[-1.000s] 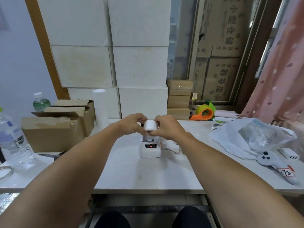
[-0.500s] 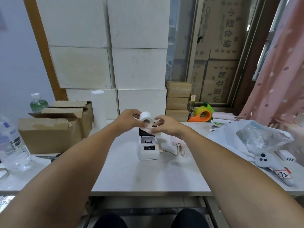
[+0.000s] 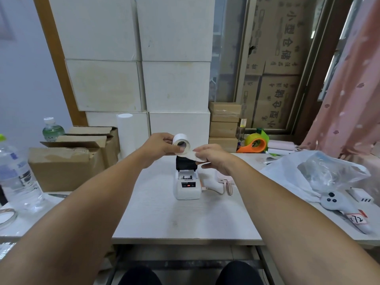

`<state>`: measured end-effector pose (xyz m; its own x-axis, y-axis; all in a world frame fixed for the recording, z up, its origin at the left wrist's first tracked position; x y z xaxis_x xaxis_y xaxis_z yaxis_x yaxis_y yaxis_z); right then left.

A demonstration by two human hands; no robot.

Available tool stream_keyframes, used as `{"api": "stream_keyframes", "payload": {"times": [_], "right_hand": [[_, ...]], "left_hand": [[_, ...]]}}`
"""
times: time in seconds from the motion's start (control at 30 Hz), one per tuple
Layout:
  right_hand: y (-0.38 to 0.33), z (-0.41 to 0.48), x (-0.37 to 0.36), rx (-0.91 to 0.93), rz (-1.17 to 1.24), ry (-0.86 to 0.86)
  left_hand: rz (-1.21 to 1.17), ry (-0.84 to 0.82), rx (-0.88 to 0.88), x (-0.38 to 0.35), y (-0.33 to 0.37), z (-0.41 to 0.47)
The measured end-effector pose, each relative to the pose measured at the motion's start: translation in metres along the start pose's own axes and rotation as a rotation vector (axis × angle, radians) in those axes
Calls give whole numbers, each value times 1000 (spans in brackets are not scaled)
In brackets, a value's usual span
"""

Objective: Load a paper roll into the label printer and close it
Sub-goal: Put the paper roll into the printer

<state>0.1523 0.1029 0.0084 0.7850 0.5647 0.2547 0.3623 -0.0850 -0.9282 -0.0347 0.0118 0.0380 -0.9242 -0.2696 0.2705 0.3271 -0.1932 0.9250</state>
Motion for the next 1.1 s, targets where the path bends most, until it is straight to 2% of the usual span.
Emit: {"api": "stream_keyframes", "payload": {"times": [0.2, 0.4, 0.57, 0.83, 0.97, 1.1], "right_hand": [[8, 2, 24, 31, 75, 195], [2, 4, 18, 86, 224, 193], [-12, 3, 5, 151, 165, 204], [-34, 2, -23, 283, -105, 240], [-39, -5, -33, 277, -253, 223], [-39, -4, -33, 294, -262, 234]], "left_hand": [[98, -60, 9, 3, -9, -3], [476, -126, 4, -5, -18, 3], [719, -127, -57, -15, -11, 3], [783, 4, -122, -22, -7, -2], [755, 100, -174, -22, -9, -5], [719, 157, -158, -23, -7, -7]]}}
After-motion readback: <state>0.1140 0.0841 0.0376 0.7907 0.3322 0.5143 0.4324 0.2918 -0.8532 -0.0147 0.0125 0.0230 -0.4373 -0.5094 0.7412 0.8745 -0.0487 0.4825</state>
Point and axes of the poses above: each hand's wrist, its own z-axis towards the middle knuckle, its own x-axis out of the back of the hand, y = z × x, the point moved 5 cm from there along z, towards the middle knuckle, and after that the axes turned 10 degrees about -x, right-handed, at the moved point
